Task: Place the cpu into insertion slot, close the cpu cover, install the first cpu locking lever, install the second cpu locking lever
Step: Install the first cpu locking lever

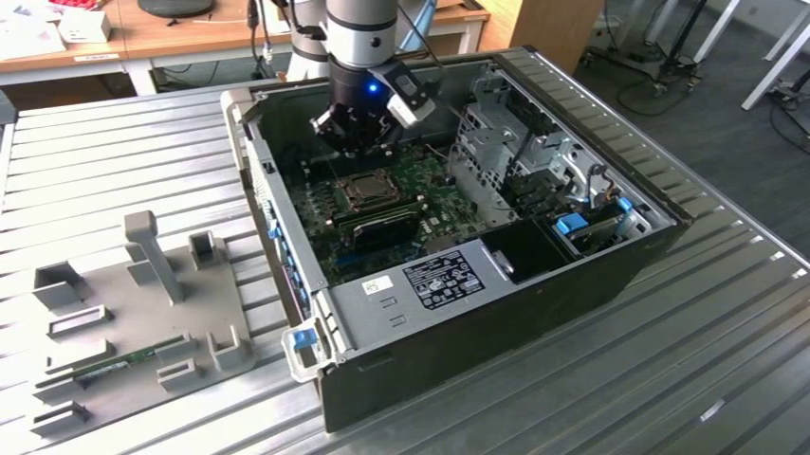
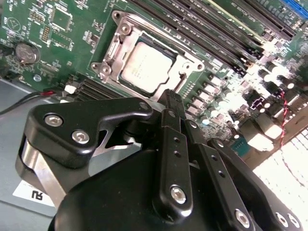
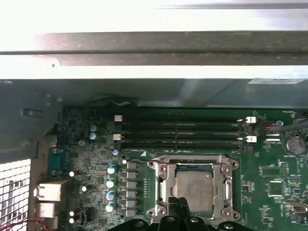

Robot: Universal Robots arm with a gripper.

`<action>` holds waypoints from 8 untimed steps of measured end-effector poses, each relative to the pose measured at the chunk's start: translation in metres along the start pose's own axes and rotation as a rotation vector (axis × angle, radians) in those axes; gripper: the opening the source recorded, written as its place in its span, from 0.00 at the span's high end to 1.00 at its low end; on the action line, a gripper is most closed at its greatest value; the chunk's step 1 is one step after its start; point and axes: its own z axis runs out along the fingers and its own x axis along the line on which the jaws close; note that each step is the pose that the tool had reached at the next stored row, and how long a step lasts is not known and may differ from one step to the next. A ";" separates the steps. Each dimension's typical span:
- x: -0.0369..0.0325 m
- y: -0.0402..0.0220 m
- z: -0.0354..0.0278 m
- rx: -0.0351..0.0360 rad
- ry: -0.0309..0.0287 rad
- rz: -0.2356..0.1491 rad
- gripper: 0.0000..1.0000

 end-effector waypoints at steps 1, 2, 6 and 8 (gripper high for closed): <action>0.0012 0.0000 0.0000 0.0004 0.0000 0.000 0.90; 0.0024 0.0000 -0.0001 0.0008 0.0000 0.000 0.90; 0.0061 0.0000 -0.0002 0.0023 0.0001 0.000 0.90; 0.0061 0.0000 -0.0001 0.0023 0.0000 0.000 0.90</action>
